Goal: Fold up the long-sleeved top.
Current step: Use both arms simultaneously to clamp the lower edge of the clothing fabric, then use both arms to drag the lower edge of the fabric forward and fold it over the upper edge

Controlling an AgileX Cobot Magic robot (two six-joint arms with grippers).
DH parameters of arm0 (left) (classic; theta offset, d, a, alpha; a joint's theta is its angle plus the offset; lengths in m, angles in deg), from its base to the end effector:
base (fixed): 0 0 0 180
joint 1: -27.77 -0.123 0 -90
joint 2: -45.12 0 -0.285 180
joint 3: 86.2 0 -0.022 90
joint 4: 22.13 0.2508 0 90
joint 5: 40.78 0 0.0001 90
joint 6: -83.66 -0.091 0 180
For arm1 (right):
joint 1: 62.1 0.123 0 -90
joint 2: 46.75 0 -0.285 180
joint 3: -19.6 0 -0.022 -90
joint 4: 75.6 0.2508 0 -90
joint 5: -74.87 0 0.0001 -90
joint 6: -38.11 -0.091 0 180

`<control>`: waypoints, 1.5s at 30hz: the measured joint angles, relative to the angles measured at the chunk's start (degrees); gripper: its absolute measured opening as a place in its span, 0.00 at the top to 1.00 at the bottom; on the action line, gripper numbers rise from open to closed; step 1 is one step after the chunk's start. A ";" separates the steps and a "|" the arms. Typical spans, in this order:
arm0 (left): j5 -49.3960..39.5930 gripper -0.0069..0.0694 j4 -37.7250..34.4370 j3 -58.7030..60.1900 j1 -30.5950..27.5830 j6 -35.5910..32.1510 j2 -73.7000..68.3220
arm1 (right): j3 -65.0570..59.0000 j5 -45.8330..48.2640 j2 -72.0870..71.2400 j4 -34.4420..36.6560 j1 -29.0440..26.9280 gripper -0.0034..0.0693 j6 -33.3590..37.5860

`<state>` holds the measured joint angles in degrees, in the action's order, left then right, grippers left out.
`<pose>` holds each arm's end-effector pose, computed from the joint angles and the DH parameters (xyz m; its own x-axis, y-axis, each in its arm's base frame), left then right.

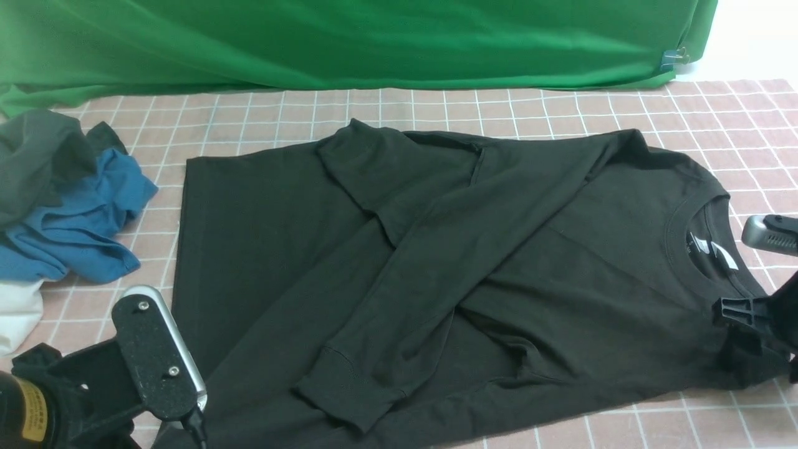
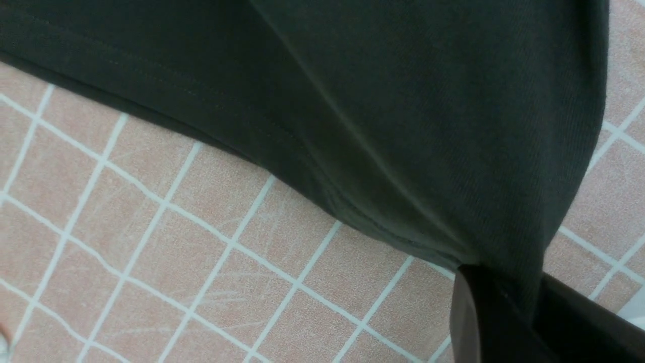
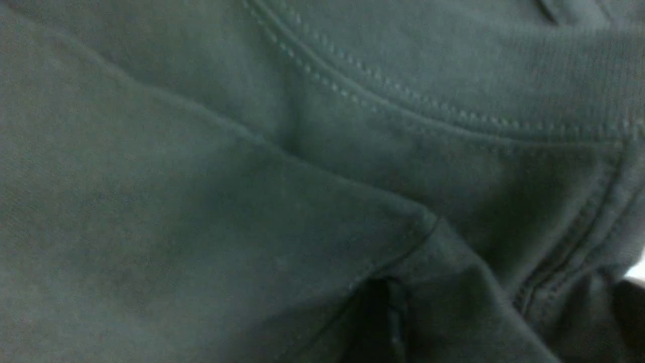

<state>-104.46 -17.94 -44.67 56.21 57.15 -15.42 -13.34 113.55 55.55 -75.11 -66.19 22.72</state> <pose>0.1189 -0.0576 0.2522 -0.5307 0.8266 -0.1873 0.8105 0.5596 0.1733 0.2618 -0.0182 0.1484 -0.9353 0.3394 -0.1005 0.3377 0.9406 0.0339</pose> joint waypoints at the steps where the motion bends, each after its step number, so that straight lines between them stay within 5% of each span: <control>1: 0.00 0.87 0.00 0.00 0.00 0.00 0.00 | 0.00 -0.05 0.08 0.08 0.00 0.21 0.00; 3: 0.31 0.87 0.00 0.00 0.00 0.00 0.00 | 0.19 -0.12 0.62 1.22 0.00 0.30 0.45; 8: 0.38 0.87 0.60 -0.06 0.00 0.00 0.18 | 0.77 1.16 0.63 6.23 -0.06 0.80 9.45; 13: -3.73 0.87 1.27 -1.40 0.00 0.00 2.91 | -0.67 11.45 -4.45 2.26 -0.06 0.81 10.28; 18: -5.34 0.87 -2.38 -1.53 0.00 -1.73 9.07 | -7.05 22.77 -19.81 -8.31 -0.06 0.81 2.91; 26: -5.74 0.87 -4.20 0.07 0.01 -5.78 12.56 | -10.80 25.88 -31.33 -10.06 -0.10 0.81 1.22; 36: 14.89 0.87 9.27 -1.91 -0.42 -3.04 -9.51 | 5.93 17.53 -12.74 -6.02 -0.75 0.81 2.63; 45: 23.09 0.87 10.13 -16.13 -11.01 -1.93 -31.25 | 24.21 16.36 4.22 -3.19 -2.74 0.81 7.58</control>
<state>-81.37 -7.80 -60.80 45.19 55.22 -46.67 10.87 129.91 59.77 -78.30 -68.93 30.30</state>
